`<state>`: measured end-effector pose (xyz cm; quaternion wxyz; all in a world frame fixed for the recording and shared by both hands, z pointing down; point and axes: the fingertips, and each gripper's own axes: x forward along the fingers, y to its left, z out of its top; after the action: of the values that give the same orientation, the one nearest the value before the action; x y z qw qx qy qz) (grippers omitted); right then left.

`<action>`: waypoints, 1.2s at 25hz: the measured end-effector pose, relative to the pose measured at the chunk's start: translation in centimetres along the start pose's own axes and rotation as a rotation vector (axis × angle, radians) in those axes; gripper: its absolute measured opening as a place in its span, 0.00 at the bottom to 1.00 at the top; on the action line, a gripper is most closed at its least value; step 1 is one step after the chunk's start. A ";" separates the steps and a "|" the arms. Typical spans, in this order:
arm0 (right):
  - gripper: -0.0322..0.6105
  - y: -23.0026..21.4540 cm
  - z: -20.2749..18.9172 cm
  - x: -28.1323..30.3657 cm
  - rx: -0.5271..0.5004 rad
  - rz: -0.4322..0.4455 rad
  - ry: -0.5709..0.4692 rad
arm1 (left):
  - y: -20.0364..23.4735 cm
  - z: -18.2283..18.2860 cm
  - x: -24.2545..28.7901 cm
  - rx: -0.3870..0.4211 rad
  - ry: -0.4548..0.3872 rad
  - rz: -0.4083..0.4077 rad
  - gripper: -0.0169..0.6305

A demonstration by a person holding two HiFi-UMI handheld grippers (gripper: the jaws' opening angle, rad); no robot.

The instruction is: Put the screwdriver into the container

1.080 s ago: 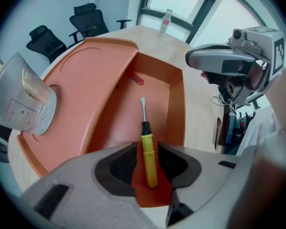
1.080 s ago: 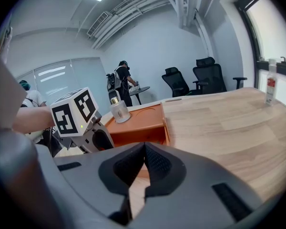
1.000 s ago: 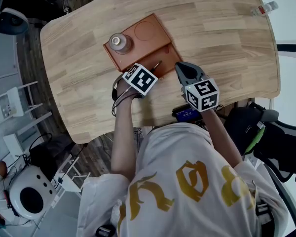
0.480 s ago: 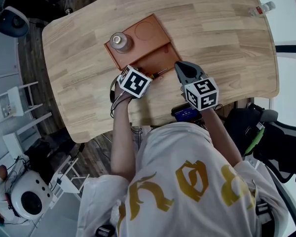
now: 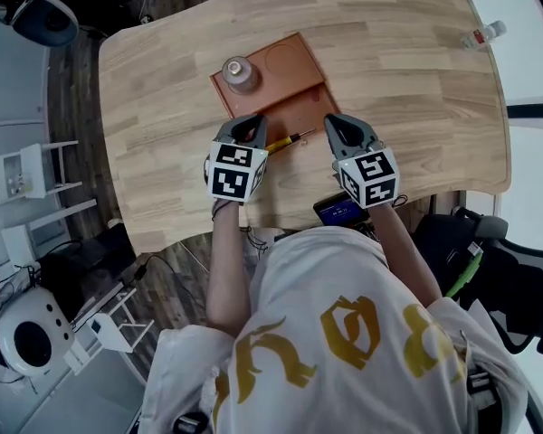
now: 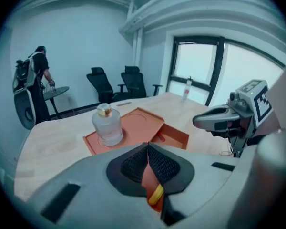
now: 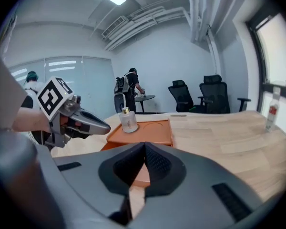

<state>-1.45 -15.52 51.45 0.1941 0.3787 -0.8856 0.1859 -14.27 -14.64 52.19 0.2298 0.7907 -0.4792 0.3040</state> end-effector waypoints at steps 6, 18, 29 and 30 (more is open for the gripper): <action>0.06 2.0 2.7 -1.2 -0.113 -0.001 -0.065 | 0.9 1.4 -4.5 -0.103 -0.208 0.077 0.04; 0.06 5.0 6.6 -4.1 -0.139 -0.002 -0.174 | 0.2 3.1 -13.1 -0.109 -0.515 0.247 0.04; 0.06 6.0 6.3 -4.8 -0.127 0.005 -0.171 | -0.5 4.0 -15.5 -0.079 -0.603 0.270 0.04; 0.06 6.0 6.3 -4.7 -0.127 0.002 -0.171 | -0.6 4.0 -15.6 -0.095 -0.611 0.252 0.04</action>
<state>-4.19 -11.82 42.63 0.1415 0.3791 -0.9094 0.0966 -18.22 -7.33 38.41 0.0727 0.7682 -0.6335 0.0563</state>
